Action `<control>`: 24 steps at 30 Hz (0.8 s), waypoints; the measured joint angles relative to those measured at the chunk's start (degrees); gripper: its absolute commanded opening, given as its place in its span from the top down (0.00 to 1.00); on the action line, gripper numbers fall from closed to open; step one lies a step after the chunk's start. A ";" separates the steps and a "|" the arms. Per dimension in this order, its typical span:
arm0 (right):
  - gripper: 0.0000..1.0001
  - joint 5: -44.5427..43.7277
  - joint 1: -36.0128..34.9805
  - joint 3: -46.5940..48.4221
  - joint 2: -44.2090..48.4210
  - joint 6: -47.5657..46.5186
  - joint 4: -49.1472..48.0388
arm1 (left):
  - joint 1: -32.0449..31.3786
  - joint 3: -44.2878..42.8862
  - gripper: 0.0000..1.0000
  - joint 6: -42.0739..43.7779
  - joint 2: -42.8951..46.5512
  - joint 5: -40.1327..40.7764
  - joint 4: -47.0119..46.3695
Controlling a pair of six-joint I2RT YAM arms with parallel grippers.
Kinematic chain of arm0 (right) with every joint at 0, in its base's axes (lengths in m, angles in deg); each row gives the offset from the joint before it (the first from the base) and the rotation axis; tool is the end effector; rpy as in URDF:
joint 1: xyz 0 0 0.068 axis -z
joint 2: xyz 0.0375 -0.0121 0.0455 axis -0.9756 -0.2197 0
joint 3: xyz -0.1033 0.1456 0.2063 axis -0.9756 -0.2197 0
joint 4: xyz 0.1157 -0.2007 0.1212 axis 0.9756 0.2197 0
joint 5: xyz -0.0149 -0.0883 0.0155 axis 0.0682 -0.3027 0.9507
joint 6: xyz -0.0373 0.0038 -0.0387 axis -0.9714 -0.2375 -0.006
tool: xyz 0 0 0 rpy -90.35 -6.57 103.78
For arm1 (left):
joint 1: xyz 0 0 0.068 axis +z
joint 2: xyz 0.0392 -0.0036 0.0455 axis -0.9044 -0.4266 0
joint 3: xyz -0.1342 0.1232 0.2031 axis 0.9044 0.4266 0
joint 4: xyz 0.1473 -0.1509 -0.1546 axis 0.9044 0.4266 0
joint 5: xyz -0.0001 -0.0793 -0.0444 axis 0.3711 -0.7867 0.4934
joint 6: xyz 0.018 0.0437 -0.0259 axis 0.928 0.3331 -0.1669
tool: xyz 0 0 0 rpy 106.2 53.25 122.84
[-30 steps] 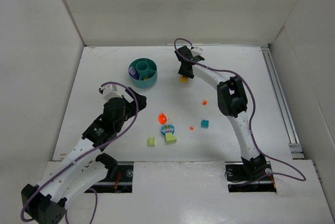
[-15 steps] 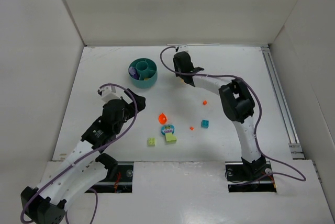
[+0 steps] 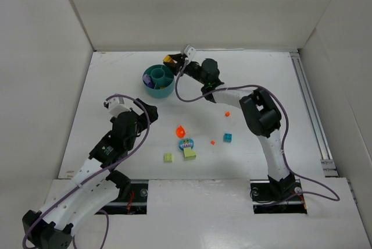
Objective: Sort the legos into containers by color
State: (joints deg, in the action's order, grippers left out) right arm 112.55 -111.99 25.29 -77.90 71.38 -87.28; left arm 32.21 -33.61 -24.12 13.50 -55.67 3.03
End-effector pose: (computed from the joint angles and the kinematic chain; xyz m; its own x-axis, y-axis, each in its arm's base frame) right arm 0.4195 0.3076 0.2460 0.3368 0.0950 -0.9368 -0.8019 0.5504 -0.2325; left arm 0.1423 -0.0741 0.2824 -0.2880 -0.6317 -0.7197 -0.0618 0.7623 -0.6443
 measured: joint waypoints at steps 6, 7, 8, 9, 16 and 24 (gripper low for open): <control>0.76 8.74 -0.48 1.66 -1.81 -0.11 -5.22 | 1.49 -0.26 0.00 -0.81 -2.29 2.03 0.61; 0.75 9.42 -0.68 1.66 -2.14 -0.04 -6.05 | 2.19 -0.35 0.00 -0.92 -3.13 1.97 0.70; 0.75 9.84 -0.72 1.66 -2.54 0.07 -6.80 | 2.82 -0.39 0.00 -0.98 -3.91 1.90 0.76; 0.75 10.16 -0.79 1.66 -2.95 0.20 -7.34 | 3.37 -0.42 0.00 -1.03 -4.48 1.88 0.79; 0.75 10.88 -1.20 2.62 -6.86 1.68 -10.19 | 3.91 -0.46 0.00 -1.22 -6.12 1.40 0.68; 0.75 10.82 -1.44 2.71 -10.01 4.46 -13.38 | 3.93 -0.48 0.00 -1.25 -6.16 1.81 0.72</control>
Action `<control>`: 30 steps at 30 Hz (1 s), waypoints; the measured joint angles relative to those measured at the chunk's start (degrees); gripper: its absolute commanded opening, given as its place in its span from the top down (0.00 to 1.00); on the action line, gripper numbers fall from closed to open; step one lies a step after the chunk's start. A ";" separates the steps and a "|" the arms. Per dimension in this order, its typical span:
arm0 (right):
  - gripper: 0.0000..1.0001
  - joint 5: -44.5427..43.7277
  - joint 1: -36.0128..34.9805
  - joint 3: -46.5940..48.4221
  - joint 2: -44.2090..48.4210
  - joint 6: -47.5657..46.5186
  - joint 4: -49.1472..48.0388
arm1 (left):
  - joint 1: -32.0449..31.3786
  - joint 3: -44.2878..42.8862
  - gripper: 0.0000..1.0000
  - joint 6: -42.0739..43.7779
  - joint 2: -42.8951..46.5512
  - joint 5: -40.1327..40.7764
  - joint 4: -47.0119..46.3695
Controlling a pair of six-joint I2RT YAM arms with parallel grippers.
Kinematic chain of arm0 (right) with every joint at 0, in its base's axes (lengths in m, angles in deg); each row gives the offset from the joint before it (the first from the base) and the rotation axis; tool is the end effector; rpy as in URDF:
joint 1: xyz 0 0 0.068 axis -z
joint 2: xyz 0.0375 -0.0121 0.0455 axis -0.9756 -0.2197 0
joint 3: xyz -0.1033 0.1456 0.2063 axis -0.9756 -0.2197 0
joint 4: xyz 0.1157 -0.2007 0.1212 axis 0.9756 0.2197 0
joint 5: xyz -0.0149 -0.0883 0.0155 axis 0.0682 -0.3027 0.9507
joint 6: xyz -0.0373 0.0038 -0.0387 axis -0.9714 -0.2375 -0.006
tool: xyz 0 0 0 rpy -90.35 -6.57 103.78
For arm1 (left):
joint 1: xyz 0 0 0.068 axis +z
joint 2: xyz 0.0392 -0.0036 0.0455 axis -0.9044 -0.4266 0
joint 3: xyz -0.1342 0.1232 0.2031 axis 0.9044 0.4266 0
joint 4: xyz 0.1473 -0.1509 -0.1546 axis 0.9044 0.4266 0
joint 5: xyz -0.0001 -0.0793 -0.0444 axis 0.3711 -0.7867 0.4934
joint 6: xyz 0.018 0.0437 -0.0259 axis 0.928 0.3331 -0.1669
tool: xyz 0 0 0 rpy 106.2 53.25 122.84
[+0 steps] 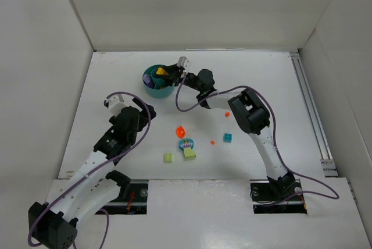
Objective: Sort the legos into containers by color
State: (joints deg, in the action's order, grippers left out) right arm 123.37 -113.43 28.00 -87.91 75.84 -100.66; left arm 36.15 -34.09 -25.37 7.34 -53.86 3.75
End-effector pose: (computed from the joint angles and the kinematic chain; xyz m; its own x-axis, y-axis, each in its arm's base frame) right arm 0.4173 0.3294 0.1948 0.3532 0.2103 -0.9116 -0.8924 0.3681 -0.2608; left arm 0.1621 -0.0712 0.2682 -0.2885 -0.6294 -0.7215 -0.2005 0.7766 -0.5973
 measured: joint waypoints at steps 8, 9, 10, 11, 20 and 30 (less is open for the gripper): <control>0.72 -0.28 0.00 0.00 -0.72 1.36 -3.02 | 0.02 0.00 0.00 -0.02 0.00 0.24 0.02; 0.72 -0.31 0.00 -0.02 -0.98 1.60 -3.54 | 0.02 0.00 0.00 -0.02 0.00 0.26 0.02; 0.70 -0.37 0.00 -0.13 -1.20 1.77 -3.63 | 0.02 0.00 0.00 -0.02 0.00 0.26 0.02; 0.70 -0.50 0.00 -0.31 -1.40 2.01 -3.85 | 0.02 0.00 0.00 -0.02 0.00 0.26 0.02; 0.43 -1.11 0.00 -1.44 -1.77 2.56 -4.61 | 0.02 0.00 0.00 -0.09 0.00 0.26 0.02; 0.29 -1.53 0.00 -2.56 -1.75 2.73 -6.14 | 0.02 0.00 0.00 -0.42 0.00 0.24 0.04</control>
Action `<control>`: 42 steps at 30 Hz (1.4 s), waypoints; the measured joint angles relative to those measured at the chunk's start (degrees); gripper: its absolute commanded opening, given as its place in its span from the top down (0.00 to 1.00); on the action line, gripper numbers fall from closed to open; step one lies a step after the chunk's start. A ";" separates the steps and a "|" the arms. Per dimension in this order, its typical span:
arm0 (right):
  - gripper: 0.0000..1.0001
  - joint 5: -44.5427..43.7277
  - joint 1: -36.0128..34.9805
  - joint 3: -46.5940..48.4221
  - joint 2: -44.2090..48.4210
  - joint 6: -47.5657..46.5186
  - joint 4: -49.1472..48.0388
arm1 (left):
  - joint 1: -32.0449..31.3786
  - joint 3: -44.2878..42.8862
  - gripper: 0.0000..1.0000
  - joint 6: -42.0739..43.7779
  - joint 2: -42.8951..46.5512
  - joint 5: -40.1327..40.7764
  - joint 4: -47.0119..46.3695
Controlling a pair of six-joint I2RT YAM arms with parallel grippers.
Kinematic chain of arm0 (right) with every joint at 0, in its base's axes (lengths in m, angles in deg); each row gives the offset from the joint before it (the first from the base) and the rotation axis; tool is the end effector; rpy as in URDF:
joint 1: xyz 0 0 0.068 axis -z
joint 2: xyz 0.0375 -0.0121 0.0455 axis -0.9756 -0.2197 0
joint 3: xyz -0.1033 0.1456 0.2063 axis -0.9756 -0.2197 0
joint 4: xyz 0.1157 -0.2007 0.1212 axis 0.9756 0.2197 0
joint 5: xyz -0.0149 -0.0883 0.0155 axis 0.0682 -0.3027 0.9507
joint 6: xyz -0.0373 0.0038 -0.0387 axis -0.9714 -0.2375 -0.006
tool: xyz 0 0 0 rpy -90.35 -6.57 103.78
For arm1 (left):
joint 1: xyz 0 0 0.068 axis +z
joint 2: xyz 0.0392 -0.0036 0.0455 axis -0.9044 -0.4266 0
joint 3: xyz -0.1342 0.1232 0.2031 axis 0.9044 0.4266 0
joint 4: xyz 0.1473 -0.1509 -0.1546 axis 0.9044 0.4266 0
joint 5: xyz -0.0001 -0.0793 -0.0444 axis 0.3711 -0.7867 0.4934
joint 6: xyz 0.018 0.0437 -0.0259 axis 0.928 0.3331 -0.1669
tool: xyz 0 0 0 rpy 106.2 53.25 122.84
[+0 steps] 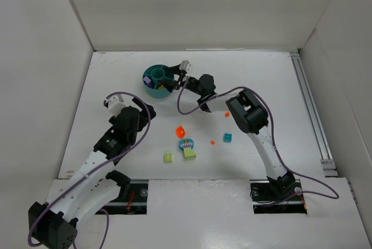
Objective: Sort the legos into containers by color
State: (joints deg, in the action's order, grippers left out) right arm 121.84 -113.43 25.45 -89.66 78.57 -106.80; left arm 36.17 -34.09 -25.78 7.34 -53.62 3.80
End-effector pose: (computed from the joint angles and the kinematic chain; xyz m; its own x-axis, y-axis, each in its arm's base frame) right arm 0.4129 0.3252 0.1760 0.3340 0.2450 -0.9102 -0.8948 0.3859 -0.2245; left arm 0.1621 -0.0709 0.2682 -0.2844 -0.6348 -0.7184 -0.2058 0.7723 -0.6010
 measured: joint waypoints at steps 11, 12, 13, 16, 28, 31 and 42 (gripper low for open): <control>0.00 -1.51 0.04 -11.58 11.54 -2.86 8.15 | 0.11 -0.66 0.00 0.81 -0.35 -3.39 0.48; 0.00 -1.99 0.09 -13.18 14.27 -3.76 10.01 | 0.11 -0.79 0.00 1.11 -0.37 -4.15 0.48; 0.00 -2.51 0.11 -14.47 16.94 -4.94 12.00 | 0.11 -0.94 0.00 1.42 -0.42 -4.92 0.50; 0.00 -4.46 0.46 -17.94 26.08 -8.94 19.98 | 0.11 -1.18 0.00 2.32 -0.79 -7.89 0.55; 0.00 -35.89 2.12 -28.04 54.84 -16.63 65.42 | -3.50 -0.55 0.06 2.84 -4.83 -17.68 5.14; 0.00 -44.22 2.29 -28.39 57.66 -16.17 76.94 | -6.01 2.60 0.09 1.60 -5.03 -18.34 5.22; 0.00 -51.01 3.78 -39.32 64.13 -16.55 90.14 | -21.33 6.60 0.23 -5.99 -9.97 -14.91 7.63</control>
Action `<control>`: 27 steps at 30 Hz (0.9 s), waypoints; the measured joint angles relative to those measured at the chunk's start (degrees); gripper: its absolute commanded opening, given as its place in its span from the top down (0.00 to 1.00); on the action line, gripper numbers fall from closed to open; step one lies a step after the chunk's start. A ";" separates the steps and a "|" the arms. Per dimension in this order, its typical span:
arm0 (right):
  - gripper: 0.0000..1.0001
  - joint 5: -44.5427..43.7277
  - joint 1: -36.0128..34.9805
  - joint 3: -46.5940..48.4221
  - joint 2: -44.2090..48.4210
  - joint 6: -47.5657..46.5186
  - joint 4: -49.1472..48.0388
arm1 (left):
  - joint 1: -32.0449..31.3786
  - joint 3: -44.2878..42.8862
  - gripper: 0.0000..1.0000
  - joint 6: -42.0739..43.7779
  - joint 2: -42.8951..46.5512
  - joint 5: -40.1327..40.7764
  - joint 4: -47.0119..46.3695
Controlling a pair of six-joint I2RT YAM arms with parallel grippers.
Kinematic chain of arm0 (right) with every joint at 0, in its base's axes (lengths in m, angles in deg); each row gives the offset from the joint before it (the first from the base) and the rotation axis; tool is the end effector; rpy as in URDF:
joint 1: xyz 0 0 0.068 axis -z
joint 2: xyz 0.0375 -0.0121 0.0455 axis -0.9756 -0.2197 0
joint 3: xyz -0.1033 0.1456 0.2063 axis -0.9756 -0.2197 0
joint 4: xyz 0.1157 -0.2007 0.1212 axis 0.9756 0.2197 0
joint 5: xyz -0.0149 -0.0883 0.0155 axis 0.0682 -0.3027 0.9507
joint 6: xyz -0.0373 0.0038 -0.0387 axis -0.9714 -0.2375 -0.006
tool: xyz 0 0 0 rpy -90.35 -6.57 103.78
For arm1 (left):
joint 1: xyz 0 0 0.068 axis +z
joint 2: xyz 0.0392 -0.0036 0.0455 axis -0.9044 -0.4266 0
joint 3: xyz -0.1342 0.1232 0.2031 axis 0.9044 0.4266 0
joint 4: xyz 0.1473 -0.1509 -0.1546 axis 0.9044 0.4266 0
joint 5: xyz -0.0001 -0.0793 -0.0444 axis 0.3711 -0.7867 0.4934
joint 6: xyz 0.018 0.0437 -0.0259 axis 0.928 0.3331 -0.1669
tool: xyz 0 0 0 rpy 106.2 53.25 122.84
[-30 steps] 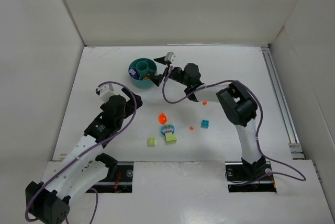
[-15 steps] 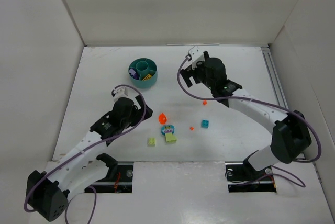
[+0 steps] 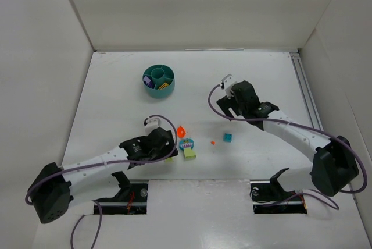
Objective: Sort the legos into containers by color
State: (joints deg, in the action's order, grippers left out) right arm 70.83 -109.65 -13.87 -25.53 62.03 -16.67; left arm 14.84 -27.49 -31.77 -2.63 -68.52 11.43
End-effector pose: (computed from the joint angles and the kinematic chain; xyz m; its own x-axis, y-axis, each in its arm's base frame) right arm 0.2507 0.1457 0.2534 -0.4415 -0.5986 -0.6684 -0.4541 0.7916 -0.4089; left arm 0.1215 -0.1342 0.1879 -0.8213 -0.2920 -0.4902 -0.0156 0.8703 -0.4923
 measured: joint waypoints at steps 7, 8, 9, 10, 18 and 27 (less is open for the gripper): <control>0.00 0.66 0.79 -0.57 0.94 -0.35 -0.61 | -7.04 -3.76 0.37 -4.39 -11.21 5.81 3.06; 0.00 0.72 0.85 -0.76 0.94 -0.35 -0.57 | -7.63 -4.31 0.41 -4.70 -12.26 6.58 3.30; 0.00 0.74 0.90 -0.92 0.94 -0.35 -0.52 | -8.28 -4.76 0.45 -5.14 -13.38 7.21 3.58; 0.00 0.81 0.90 -0.98 0.94 -0.35 -0.48 | -8.72 -5.11 0.48 -5.49 -14.45 7.76 3.82; 0.00 1.16 1.57 -1.75 0.96 -0.35 -0.63 | -11.61 -7.37 0.73 -7.15 -18.27 10.16 5.55; 0.00 1.29 2.03 -2.32 1.64 -0.35 -0.74 | -11.85 -9.25 0.75 -7.30 -16.13 13.62 8.46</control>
State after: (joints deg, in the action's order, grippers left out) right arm 72.12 -107.62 -16.19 -23.89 61.68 -17.41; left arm 2.99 -36.74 -39.07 -18.76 -54.90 19.88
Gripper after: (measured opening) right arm 0.995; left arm 0.333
